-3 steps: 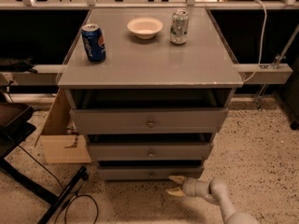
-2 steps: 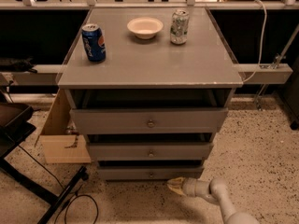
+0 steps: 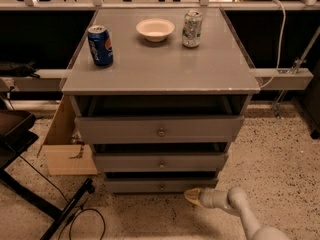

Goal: Close bottom drawer

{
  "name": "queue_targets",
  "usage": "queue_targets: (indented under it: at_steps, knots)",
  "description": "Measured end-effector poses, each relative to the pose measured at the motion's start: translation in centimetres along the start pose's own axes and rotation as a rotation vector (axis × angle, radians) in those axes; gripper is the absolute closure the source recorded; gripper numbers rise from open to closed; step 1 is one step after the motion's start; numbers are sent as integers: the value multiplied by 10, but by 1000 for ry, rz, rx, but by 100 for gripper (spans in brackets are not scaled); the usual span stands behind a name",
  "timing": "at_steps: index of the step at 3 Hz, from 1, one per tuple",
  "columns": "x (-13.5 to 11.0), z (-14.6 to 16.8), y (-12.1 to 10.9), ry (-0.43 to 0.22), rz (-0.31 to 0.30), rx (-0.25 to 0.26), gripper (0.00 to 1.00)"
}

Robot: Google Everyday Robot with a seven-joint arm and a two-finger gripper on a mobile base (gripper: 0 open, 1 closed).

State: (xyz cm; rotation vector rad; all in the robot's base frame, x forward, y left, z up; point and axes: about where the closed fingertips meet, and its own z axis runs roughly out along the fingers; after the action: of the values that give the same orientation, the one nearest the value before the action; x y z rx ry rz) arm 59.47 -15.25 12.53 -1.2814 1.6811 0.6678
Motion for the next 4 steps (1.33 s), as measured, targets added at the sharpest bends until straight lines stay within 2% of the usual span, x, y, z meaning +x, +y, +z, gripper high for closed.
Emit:
queue_targets:
  at_steps: [1,2,3,4]
  knots:
    - [15,-105,-47,207,-41,150,100]
    - [28,-254,-77,441,-45,345,100]
    - [29,-421,-70,661,-54,559,100]
    - [8,-641,13,932,-83,822,100]
